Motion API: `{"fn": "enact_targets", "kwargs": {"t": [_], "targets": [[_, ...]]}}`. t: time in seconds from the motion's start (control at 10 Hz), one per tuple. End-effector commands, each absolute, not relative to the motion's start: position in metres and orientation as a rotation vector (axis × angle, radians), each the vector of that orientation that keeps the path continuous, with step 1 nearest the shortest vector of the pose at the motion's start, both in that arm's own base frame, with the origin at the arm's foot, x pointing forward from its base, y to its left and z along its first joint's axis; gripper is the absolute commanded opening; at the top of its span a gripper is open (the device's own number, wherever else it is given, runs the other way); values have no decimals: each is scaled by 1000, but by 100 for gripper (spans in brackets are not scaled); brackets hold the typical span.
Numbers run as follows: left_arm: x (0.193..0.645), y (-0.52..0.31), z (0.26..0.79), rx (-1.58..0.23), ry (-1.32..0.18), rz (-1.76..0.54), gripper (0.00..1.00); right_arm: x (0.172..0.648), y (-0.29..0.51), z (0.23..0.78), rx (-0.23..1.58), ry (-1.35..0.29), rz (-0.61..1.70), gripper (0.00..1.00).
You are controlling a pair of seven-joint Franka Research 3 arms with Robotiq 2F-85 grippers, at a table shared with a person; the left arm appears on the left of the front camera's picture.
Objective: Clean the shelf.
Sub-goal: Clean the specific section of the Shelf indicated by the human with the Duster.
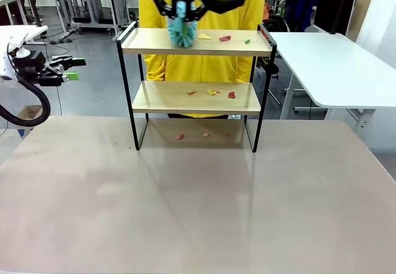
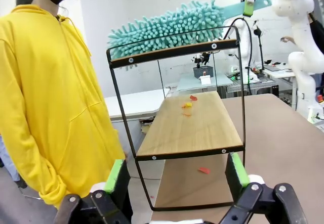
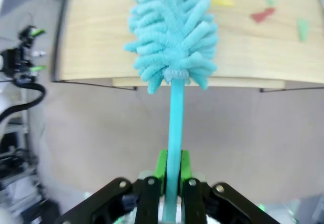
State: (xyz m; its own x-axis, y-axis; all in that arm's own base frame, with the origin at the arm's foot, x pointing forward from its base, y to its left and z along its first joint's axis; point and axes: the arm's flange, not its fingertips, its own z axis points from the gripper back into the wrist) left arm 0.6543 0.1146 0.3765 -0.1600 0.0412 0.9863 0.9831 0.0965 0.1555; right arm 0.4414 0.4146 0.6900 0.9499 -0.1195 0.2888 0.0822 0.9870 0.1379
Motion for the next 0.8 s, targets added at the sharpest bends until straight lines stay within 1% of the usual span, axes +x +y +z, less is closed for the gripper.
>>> {"fn": "enact_targets", "kwargs": {"t": [0.0, 0.2, 0.5, 0.6, 0.7], "targets": [[653, 114, 380, -1095, -1406, -1236, 100, 421, 357, 659, 116, -273, -83, 13], [653, 114, 380, -1095, -1406, -1236, 100, 419, 312, 651, 101, -258, -117, 13], [653, 114, 380, -1095, -1406, -1236, 100, 406, 248, 666, 102, -268, -127, 13], [653, 114, 380, -1095, -1406, -1236, 100, 399, 227, 675, 128, -259, -69, 13], [653, 114, 380, -1095, -1406, -1236, 100, 394, 220, 682, 184, -312, 13, 13]]}}
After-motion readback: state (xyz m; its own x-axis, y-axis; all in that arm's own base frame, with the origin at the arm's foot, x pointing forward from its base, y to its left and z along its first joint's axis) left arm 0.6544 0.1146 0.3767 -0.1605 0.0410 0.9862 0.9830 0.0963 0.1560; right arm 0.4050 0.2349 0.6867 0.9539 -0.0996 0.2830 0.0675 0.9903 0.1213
